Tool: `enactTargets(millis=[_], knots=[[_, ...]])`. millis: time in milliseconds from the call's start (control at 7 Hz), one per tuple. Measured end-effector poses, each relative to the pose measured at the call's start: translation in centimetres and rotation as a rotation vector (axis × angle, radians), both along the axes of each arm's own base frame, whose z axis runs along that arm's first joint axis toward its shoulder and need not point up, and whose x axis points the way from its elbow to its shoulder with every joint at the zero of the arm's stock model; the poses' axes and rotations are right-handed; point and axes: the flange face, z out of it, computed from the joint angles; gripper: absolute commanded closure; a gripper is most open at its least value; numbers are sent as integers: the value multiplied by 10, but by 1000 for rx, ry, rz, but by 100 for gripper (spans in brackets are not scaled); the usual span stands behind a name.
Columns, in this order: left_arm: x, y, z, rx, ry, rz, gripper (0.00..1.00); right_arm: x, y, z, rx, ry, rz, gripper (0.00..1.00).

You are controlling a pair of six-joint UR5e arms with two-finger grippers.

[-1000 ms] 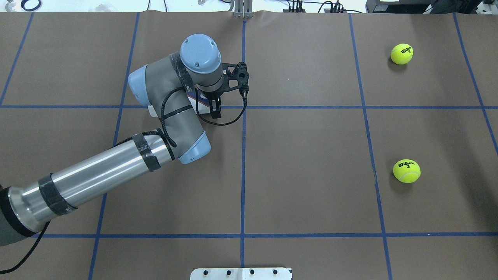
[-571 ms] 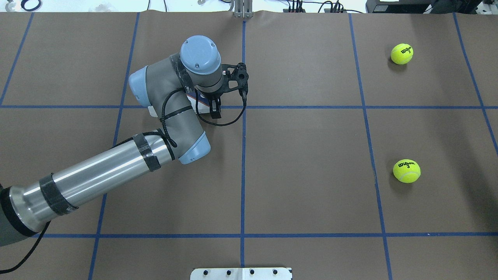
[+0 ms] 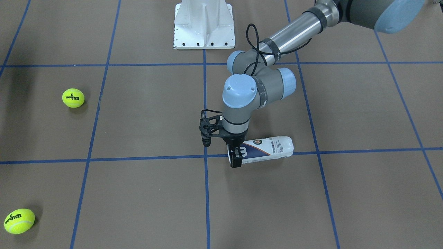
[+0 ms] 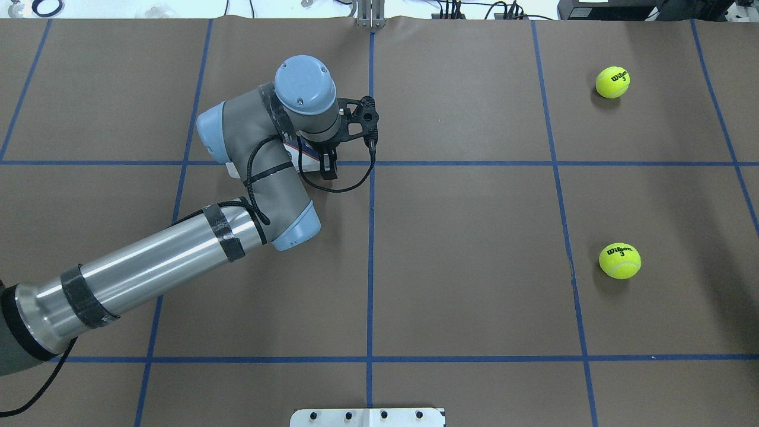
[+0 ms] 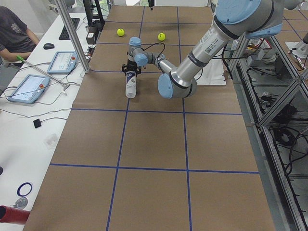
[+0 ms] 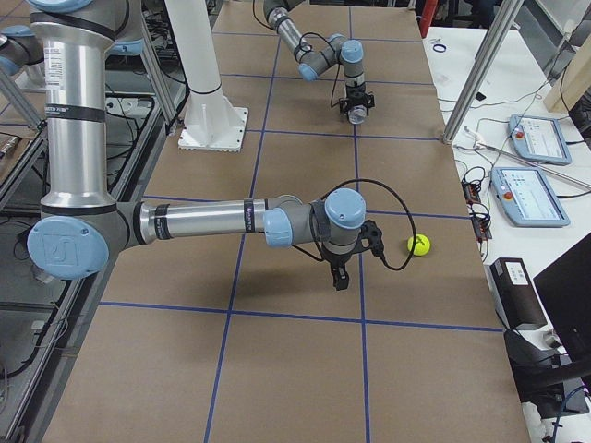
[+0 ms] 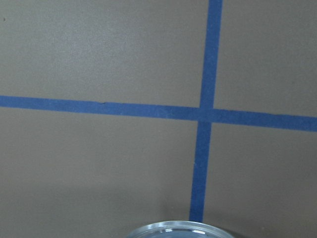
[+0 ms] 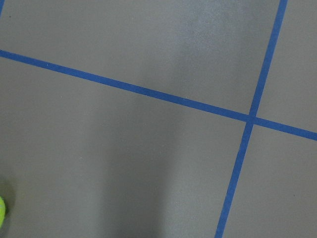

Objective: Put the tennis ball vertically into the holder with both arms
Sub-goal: 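Lift the can with the left gripper and tilt it upright, then set the upright can down with the left gripper while the right arm reaches out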

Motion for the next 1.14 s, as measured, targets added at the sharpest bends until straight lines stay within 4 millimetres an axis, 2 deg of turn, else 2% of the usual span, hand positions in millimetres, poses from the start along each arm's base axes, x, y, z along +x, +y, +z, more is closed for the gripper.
enactTargets(millis=[429,714,1000,1143], knots=[[-4,-1,-9,17,50,-19,25,0,-4,-4,9,0,0,0],[-27,-7,-42,44,171,-83,25,0,-6,-7,15,-1,2,0],[-54,-11,-80,34,429,-201,25,0,-8,-9,20,4,2,0],[-66,-8,-93,10,577,-246,25,0,-11,-12,28,11,4,0]])
